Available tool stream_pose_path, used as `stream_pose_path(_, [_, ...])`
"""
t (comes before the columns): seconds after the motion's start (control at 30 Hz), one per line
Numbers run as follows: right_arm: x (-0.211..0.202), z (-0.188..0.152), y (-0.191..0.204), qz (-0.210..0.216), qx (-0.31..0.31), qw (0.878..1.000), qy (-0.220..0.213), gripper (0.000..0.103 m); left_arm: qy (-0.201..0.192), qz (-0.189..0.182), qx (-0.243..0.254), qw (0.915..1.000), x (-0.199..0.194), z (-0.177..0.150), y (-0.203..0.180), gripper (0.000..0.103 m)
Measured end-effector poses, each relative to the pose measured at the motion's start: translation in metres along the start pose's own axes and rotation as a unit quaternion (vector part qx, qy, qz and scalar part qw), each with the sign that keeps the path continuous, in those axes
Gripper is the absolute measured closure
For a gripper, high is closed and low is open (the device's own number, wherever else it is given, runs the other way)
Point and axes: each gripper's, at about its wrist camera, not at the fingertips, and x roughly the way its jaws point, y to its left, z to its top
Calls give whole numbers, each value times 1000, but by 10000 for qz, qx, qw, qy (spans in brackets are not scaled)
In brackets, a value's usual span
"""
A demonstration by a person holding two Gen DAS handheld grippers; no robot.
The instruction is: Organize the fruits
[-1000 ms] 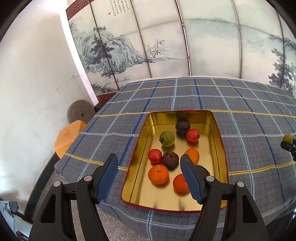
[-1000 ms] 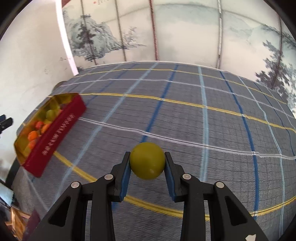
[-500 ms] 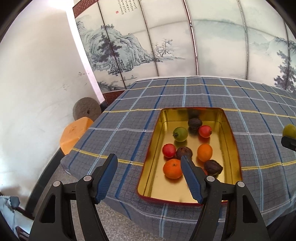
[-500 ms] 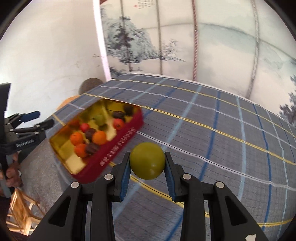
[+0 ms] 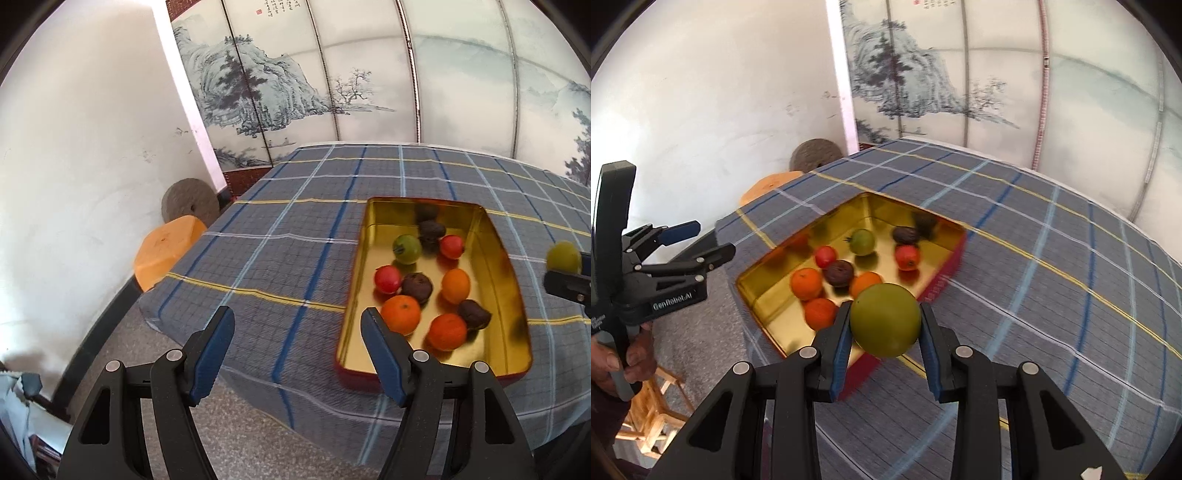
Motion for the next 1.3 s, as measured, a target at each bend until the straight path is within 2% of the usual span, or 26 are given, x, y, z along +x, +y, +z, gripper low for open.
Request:
stream_pose_path(0.13, [23, 10, 11, 161, -69, 9998, 126, 71, -53, 80, 74, 9999, -1, 0, 2, 30])
stream_pose_path(0.23, [46, 20, 16, 254, -103, 9992, 280, 71, -112, 121, 104, 9998, -3, 3, 3, 19])
stream_pose_path(0.4, [79, 33, 15, 264, -69, 9984, 504, 71, -299, 116, 108, 9994, -8, 5, 4, 17])
stream_pose_path(0.5, [97, 40, 14, 230, -61, 9978, 615, 71, -394, 118, 89, 9991, -11, 5, 7, 13])
stream_pose_path(0.67, [117, 49, 14, 191, -31, 9973, 703, 71, -539, 42, 41, 9985, -16, 4, 10, 7])
stream_pose_path(0.8, [125, 58, 11, 224, 80, 9976, 644, 69, -438, -53, -23, 9990, -15, 7, 11, 3])
stream_pose_path(0.93, [117, 66, 12, 212, 129, 9989, 387, 49, -486, -120, 33, 9987, -18, 8, 9, 3])
stream_pose_path(1.1, [79, 66, 17, 328, 143, 9993, -146, 44, -596, -386, 118, 9974, -30, 10, 5, 3])
stream_pose_path(1.17, [60, 59, 19, 345, 108, 9988, -342, 37, -671, -505, 159, 9963, -36, 10, 3, 3])
stream_pose_path(1.3, [27, 34, 15, 237, 51, 9982, -540, 34, -753, -678, 291, 9944, -46, 14, -8, 3])
